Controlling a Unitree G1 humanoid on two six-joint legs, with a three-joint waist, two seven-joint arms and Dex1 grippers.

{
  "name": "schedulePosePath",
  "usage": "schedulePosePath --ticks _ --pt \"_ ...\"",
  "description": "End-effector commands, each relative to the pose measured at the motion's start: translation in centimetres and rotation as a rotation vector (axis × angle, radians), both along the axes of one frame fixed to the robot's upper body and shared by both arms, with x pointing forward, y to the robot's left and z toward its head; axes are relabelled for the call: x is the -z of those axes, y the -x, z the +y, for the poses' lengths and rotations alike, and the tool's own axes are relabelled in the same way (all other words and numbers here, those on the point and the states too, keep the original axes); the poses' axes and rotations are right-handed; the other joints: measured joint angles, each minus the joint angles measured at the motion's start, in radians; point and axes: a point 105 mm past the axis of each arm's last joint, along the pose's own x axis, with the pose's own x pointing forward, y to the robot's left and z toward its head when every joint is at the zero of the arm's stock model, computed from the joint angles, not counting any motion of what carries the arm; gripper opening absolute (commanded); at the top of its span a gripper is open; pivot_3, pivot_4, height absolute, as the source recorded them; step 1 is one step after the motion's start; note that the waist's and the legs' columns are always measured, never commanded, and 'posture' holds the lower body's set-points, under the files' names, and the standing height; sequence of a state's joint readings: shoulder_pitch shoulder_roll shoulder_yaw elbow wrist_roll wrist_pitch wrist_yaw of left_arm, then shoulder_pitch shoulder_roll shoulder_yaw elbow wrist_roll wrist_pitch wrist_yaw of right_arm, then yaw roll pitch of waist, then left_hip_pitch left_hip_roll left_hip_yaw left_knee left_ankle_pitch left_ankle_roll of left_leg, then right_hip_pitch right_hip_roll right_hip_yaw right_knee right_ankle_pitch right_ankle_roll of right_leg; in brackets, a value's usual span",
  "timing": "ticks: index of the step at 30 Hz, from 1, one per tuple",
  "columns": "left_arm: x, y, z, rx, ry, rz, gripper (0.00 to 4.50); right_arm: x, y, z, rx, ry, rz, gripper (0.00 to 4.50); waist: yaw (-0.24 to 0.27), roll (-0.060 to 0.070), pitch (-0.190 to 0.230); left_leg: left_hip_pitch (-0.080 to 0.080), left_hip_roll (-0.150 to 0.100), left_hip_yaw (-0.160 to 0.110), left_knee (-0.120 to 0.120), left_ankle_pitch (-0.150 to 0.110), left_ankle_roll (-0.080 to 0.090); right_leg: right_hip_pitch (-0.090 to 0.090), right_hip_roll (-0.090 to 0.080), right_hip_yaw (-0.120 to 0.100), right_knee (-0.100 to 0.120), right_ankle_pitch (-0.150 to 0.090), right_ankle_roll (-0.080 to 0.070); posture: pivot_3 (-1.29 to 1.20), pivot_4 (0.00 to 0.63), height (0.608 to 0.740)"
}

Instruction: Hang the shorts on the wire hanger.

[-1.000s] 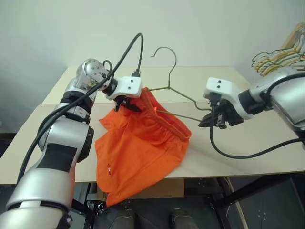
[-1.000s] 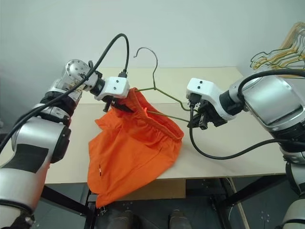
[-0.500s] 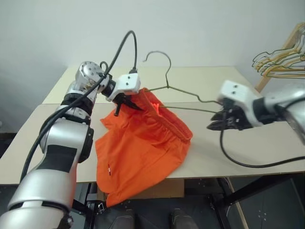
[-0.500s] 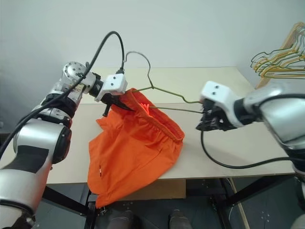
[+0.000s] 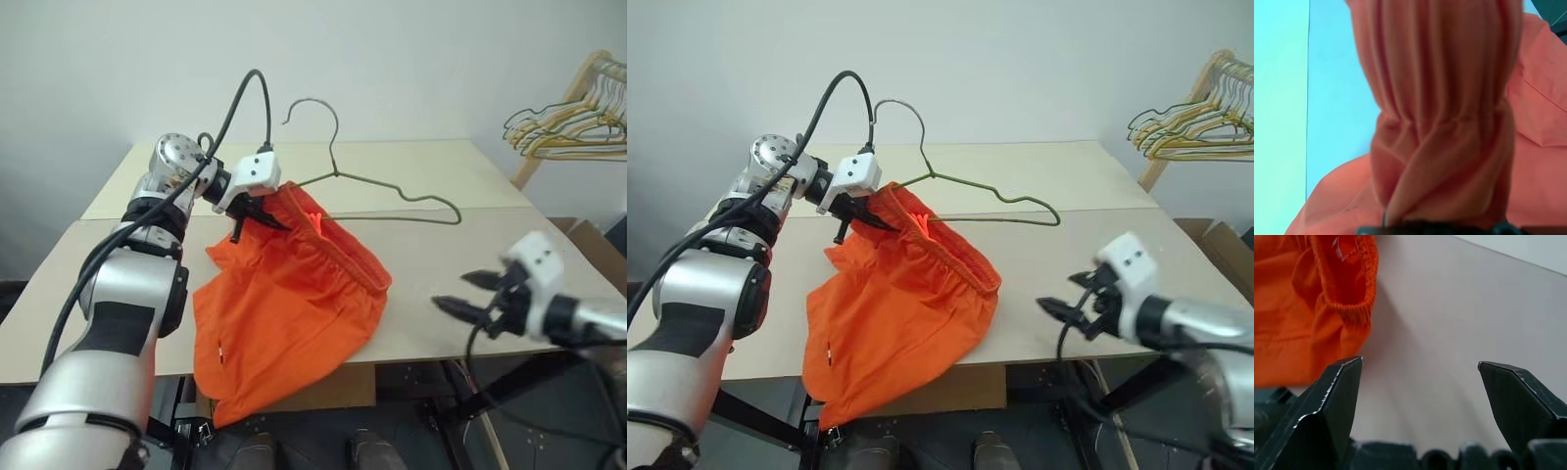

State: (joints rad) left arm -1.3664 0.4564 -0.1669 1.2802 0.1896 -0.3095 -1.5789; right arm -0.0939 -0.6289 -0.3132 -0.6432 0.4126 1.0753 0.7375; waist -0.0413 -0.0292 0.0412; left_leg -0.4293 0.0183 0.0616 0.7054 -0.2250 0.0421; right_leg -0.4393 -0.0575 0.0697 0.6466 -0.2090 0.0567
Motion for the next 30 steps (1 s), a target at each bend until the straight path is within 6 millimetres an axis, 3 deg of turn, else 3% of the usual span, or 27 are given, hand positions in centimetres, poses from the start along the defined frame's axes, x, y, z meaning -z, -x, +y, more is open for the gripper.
schedulePosePath --ticks 1,6,9,19,24,27,30 --pt "-1.9 -0.2 -0.4 0.001 0.048 -0.057 0.00 0.8 -1.6 2.6 -0.006 -0.015 -0.068 4.33 -0.003 0.000 0.000 0.001 0.000 0.000 -0.001 0.000 0.000 0.001 0.000 0.000 0.000 -0.001 0.000 -0.03 0.000 0.740" --pt "-2.0 -0.3 -0.4 -0.001 0.045 -0.062 0.00 2.5 -3.1 5.8 -0.071 -0.083 -0.024 4.33 -0.004 0.000 0.000 0.000 -0.001 0.000 -0.002 0.000 0.000 0.000 -0.001 0.000 -0.001 0.000 -0.002 -0.02 0.000 0.740" --pt "-2.1 -0.3 -0.4 -0.003 0.046 -0.065 0.00 2.5 -3.4 6.9 -0.095 -0.132 -0.013 3.76 -0.002 0.000 0.000 0.000 -0.002 -0.001 -0.002 0.000 0.000 0.000 -0.001 0.000 -0.001 0.002 -0.005 -0.02 0.000 0.740" --pt "-1.6 -0.2 0.3 -0.015 0.058 -0.057 0.00 1.5 -2.7 6.8 -0.129 -0.247 0.000 0.07 0.001 0.000 0.000 0.000 -0.002 -0.002 -0.002 0.000 0.000 0.001 -0.001 0.000 -0.001 0.002 -0.004 0.01 0.000 0.740" --pt "-1.0 0.4 1.3 0.011 0.070 -0.038 0.00 1.0 -2.6 4.6 -0.124 -0.192 0.012 0.07 0.001 0.000 0.000 0.000 -0.001 -0.002 -0.002 0.000 0.000 0.001 -0.001 0.000 -0.001 0.002 -0.004 0.02 0.000 0.740" --pt "0.5 0.9 3.1 0.012 -0.004 -0.039 0.00 0.8 -2.2 0.8 -0.117 -0.067 0.039 0.07 0.002 0.000 0.000 0.000 -0.002 -0.002 -0.002 0.000 0.000 0.001 -0.002 0.000 -0.001 0.002 -0.004 0.02 0.000 0.740" --pt "1.8 1.3 4.4 0.011 -0.083 -0.026 0.00 -0.1 -1.8 -1.5 -0.140 0.006 0.052 0.07 0.007 0.000 0.000 0.001 -0.001 -0.002 -0.003 0.000 0.000 0.002 -0.002 -0.001 -0.002 0.002 -0.005 0.02 0.000 0.740"
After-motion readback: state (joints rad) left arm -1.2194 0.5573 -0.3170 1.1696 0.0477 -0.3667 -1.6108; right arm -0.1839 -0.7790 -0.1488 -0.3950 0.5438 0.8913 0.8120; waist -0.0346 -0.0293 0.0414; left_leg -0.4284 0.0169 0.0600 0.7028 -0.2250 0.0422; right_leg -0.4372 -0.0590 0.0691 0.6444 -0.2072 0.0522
